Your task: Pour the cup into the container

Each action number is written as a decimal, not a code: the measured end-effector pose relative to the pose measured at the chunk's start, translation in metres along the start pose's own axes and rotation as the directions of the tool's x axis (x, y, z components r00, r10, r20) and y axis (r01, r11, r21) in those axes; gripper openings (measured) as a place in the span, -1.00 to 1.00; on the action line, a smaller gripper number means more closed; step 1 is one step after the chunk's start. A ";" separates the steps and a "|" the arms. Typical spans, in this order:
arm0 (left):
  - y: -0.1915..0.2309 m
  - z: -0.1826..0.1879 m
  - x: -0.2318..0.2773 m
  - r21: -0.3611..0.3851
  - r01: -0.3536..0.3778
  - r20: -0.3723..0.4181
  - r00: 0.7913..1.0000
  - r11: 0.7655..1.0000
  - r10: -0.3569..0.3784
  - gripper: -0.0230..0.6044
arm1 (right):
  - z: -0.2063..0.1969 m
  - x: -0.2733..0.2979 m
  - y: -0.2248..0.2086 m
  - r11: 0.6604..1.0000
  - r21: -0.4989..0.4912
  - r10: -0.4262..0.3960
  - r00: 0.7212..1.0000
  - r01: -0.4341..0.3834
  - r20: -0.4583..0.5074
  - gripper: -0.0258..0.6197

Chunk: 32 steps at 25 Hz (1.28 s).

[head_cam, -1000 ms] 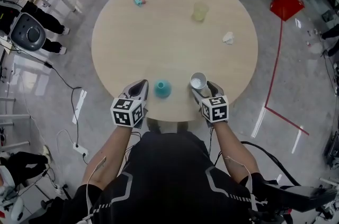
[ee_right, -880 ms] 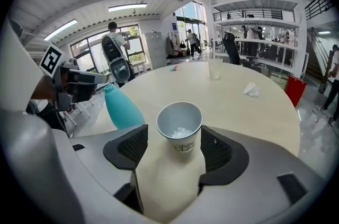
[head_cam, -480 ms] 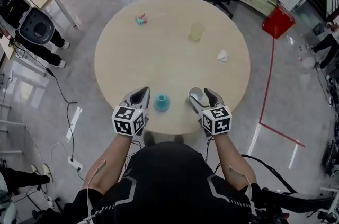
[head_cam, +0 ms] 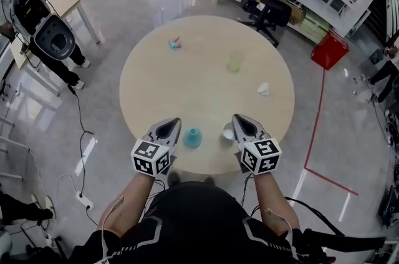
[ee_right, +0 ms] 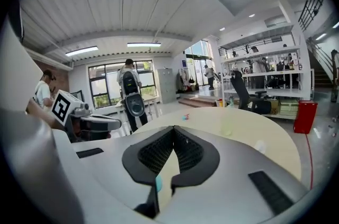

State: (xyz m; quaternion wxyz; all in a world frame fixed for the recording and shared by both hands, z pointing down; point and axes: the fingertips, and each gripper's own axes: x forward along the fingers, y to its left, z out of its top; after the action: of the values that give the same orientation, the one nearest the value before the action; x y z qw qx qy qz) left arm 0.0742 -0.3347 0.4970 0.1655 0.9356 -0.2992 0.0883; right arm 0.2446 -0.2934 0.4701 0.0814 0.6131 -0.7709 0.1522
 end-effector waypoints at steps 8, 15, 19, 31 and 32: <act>-0.033 0.019 -0.009 -0.020 0.025 0.037 0.999 0.999 -0.025 -0.93 | 0.013 -0.018 -0.012 0.999 0.040 0.010 1.000 -0.010 0.018 -0.90; -0.072 0.020 -0.030 -0.018 -0.062 0.031 0.998 0.998 0.063 -0.93 | 0.008 -0.049 -0.026 0.995 0.045 0.083 0.996 -0.085 0.043 -0.90; -0.085 0.020 -0.054 -0.008 -0.084 0.065 0.994 0.996 0.084 -0.93 | 0.013 -0.060 -0.012 0.994 0.026 0.100 0.993 -0.102 0.069 -0.90; -0.108 -0.025 -0.198 -0.022 -0.004 0.133 0.991 1.000 0.007 -0.93 | -0.026 -0.144 0.116 0.999 -0.011 0.031 0.997 -0.031 0.067 -0.90; -0.114 -0.031 -0.213 -0.026 0.020 0.138 0.990 0.999 -0.016 -0.93 | -0.037 -0.153 0.129 1.000 -0.006 0.021 0.998 -0.021 0.054 -0.90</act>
State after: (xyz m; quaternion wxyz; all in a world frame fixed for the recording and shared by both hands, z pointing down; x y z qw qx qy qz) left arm -0.0328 -0.1228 0.4405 0.1582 0.9397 -0.3027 0.0181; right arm 0.1533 -0.1141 0.4394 0.0604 0.6087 -0.7796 0.1342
